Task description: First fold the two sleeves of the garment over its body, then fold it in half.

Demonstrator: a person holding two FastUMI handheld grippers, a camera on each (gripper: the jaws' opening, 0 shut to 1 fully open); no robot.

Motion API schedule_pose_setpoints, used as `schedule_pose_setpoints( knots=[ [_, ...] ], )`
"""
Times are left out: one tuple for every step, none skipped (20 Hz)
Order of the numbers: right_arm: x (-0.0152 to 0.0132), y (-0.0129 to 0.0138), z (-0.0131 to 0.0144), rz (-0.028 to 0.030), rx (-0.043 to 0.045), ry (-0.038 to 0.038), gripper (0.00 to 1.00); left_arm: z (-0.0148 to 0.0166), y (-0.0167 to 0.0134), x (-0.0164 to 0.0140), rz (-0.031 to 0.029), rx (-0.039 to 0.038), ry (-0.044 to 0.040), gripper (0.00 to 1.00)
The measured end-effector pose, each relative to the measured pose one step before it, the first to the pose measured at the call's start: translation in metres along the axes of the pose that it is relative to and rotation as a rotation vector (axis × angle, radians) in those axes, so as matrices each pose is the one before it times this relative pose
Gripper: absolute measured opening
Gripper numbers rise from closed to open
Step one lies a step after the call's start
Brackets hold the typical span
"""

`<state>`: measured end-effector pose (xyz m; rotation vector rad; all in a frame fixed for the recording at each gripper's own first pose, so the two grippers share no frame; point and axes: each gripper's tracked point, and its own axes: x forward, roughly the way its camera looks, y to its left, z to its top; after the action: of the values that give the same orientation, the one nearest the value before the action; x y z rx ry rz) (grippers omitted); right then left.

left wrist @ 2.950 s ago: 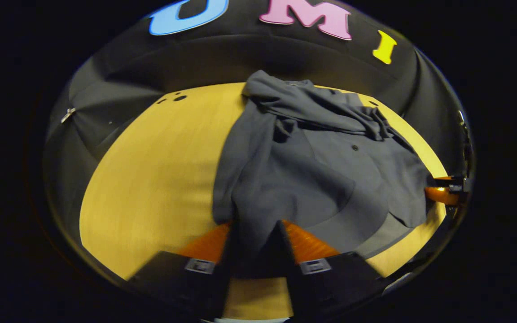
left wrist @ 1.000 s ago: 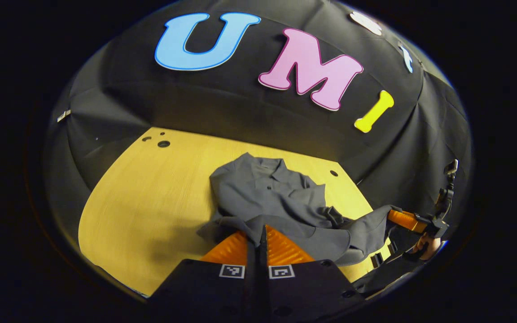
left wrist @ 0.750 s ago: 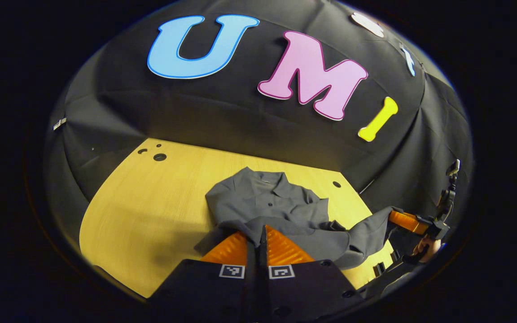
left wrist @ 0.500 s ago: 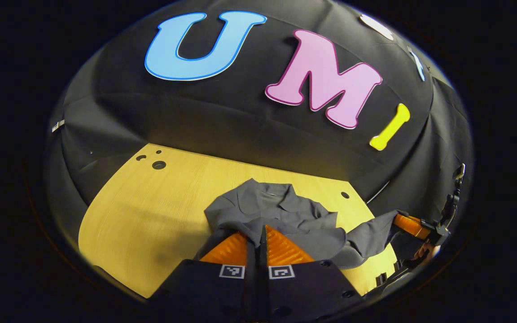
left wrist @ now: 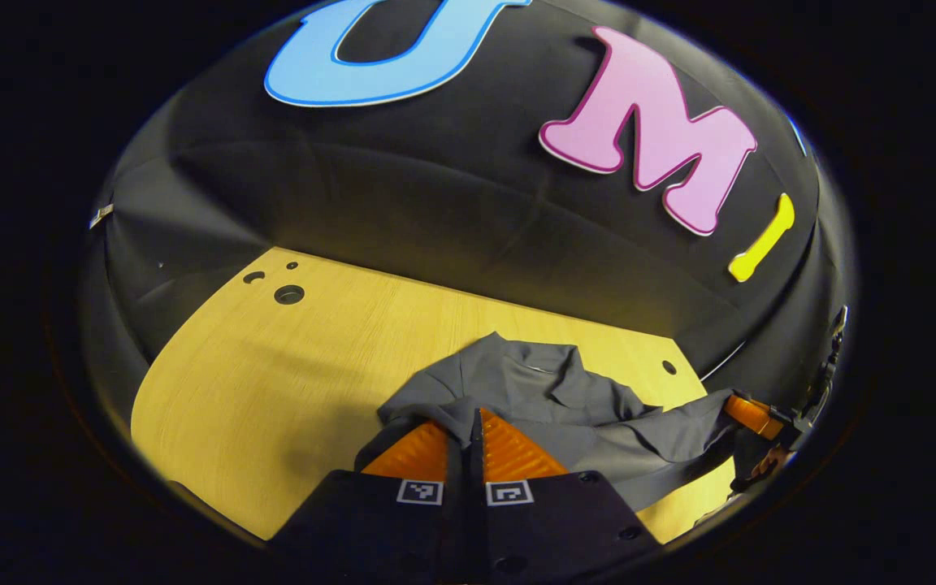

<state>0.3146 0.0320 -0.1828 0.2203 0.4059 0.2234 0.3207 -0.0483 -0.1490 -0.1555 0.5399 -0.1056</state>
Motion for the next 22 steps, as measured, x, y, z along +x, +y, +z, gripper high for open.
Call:
schedule_pose_setpoints(
  knots=[
    [0.01168, -0.00189, -0.00498, -0.00498, -0.00073, 0.01592, 0.00, 0.00034, 0.00072, 0.01186, 0.00756, 0.00907, 0.00829, 0.05],
    [0.00949, -0.00150, -0.00403, -0.00588, -0.00064, 0.01207, 0.05, -0.00060, 0.00283, 0.01026, 0.00649, 0.00887, 0.00942, 0.05],
    [0.00901, -0.00249, -0.00368, -0.01032, -0.00995, 0.00910, 0.05, -0.00165, 0.00044, 0.01032, 0.00885, 0.00934, 0.01054, 0.05],
    [0.00806, -0.00321, -0.00552, -0.01191, -0.01822, 0.01715, 0.00, -0.00244, 0.00181, 0.00975, 0.00810, 0.00731, 0.01218, 0.05],
    [0.00738, -0.00041, -0.00564, -0.00666, -0.02033, 0.01415, 0.05, -0.00354, 0.00191, 0.00957, 0.00937, 0.00956, 0.01370, 0.05],
    [0.00628, 0.00101, -0.00700, -0.00693, -0.01968, 0.01926, 0.05, -0.00421, 0.00145, 0.00924, 0.00876, 0.01231, 0.01712, 0.05],
    [0.00814, 0.00050, -0.00996, -0.00885, -0.01556, 0.02541, 0.05, -0.00498, 0.00112, 0.00864, 0.00849, 0.01085, 0.01774, 0.05],
    [0.00694, -0.00130, -0.00826, -0.00928, -0.00859, 0.02417, 0.05, -0.00447, 0.00191, 0.00779, 0.00946, 0.00993, 0.01924, 0.05],
    [0.00613, -0.00219, -0.00855, -0.01179, -0.00196, 0.02611, 0.05, -0.00479, 0.00165, 0.00643, 0.00849, 0.00360, 0.01677, 0.05],
    [0.00611, -0.00085, -0.00719, -0.00822, -0.00138, 0.02760, 0.05, -0.00394, 0.00122, 0.00573, 0.00635, 0.00029, 0.01795, 0.05],
    [0.00464, -0.00150, -0.00667, -0.00339, -0.00120, 0.02063, 0.05, -0.00660, 0.00201, 0.00621, 0.00612, -0.00115, 0.01892, 0.05],
    [0.00488, -0.00001, -0.00470, 0.00021, -0.00110, 0.01835, 0.05, -0.00598, 0.00303, 0.00384, 0.01040, -0.00107, 0.01841, 0.05],
    [0.00443, -0.00091, -0.00546, -0.00110, 0.00245, 0.01686, 0.05, -0.00526, 0.00277, 0.00468, 0.00614, -0.00466, 0.01595, 0.02],
    [0.00296, -0.00049, -0.00526, 0.00049, 0.00623, 0.01961, 0.06, -0.00340, 0.00032, 0.00297, 0.00296, -0.00761, 0.01189, 0.02],
    [0.00419, 0.00033, -0.00577, 0.00173, 0.00940, 0.02358, 0.06, -0.00452, 0.00060, 0.00239, 0.00419, -0.00695, 0.01493, 0.05],
    [0.00335, 0.00039, -0.00624, 0.00105, 0.01127, 0.02187, 0.07, -0.00375, 0.00101, 0.00293, 0.00341, -0.00371, 0.01239, 0.05],
    [0.00161, 0.00033, -0.00425, 0.00486, 0.01132, 0.01669, 0.15, -0.00379, 0.00090, 0.00338, 0.00353, 0.00102, 0.01268, 0.05],
    [0.00060, 0.00049, 0.00121, 0.00255, 0.00793, 0.00148, 0.18, -0.00167, 0.00002, 0.00210, 0.00161, 0.00825, 0.00525, 0.05],
    [0.00214, -0.00205, 0.00029, -0.00239, 0.00586, 0.00186, 0.19, -0.00234, -0.00050, 0.00224, 0.00201, 0.00867, 0.00486, 0.05],
    [-0.00154, -0.00415, -0.00090, -0.01586, 0.00199, 0.00741, 0.20, -0.00124, -0.00072, 0.00030, 0.00293, 0.00641, 0.00883, 0.06],
    [0.00210, -0.00592, -0.00101, -0.02099, 0.00098, 0.00586, 0.33, -0.00045, -0.00046, 0.00035, -0.00094, 0.00570, 0.00201, 0.07],
    [-0.00290, -0.00352, 0.00047, -0.00678, 0.01063, 0.00699, 0.47, 0.00086, -0.00202, -0.00070, -0.00507, 0.00244, 0.00016, 0.10]
  ],
)
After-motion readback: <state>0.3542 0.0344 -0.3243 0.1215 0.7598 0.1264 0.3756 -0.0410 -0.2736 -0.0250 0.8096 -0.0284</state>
